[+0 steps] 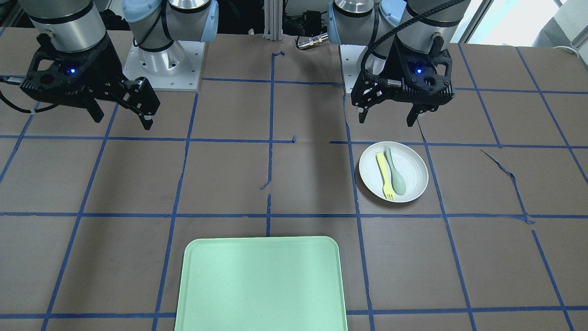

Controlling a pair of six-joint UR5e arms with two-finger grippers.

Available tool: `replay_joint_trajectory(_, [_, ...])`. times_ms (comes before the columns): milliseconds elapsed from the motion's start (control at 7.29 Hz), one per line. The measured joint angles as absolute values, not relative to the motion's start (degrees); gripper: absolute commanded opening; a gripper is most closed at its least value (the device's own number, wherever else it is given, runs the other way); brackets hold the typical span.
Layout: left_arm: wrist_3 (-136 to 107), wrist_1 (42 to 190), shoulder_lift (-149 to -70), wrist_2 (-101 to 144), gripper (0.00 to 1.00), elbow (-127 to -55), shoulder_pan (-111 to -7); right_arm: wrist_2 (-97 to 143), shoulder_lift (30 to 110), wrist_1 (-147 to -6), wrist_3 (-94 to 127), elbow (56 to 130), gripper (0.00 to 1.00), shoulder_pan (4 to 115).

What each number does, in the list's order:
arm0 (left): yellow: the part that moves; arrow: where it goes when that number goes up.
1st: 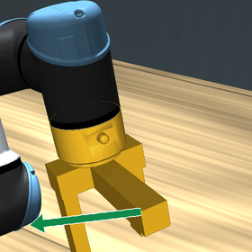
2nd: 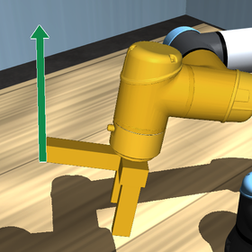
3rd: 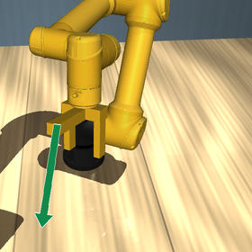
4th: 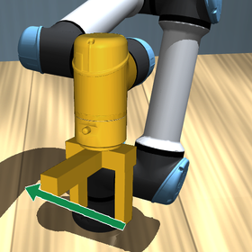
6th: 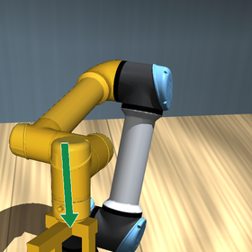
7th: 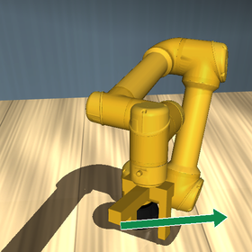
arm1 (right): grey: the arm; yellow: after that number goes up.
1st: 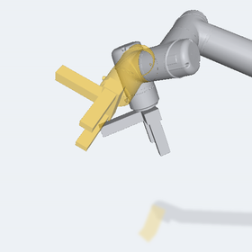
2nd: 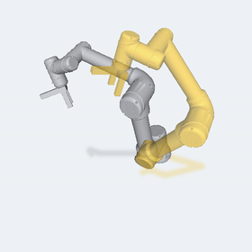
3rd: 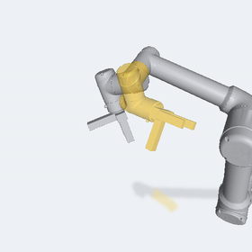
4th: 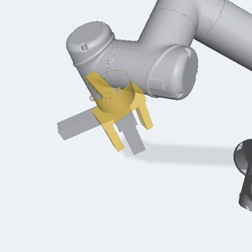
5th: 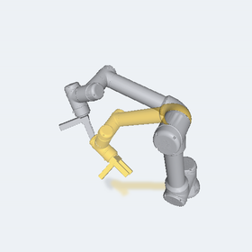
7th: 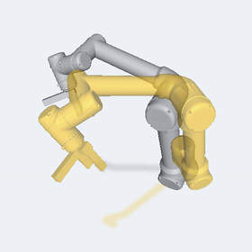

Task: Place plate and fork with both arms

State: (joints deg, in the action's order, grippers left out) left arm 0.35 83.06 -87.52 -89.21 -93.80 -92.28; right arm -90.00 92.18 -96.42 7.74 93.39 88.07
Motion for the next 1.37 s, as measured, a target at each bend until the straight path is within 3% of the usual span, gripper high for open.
replay_joint_trajectory(1373, [0.26, 83.06, -87.62, -89.21, 1.00, -93.87, -92.28, -90.10, 92.32, -96.16, 7.38, 93.60, 1.00, 89.49])
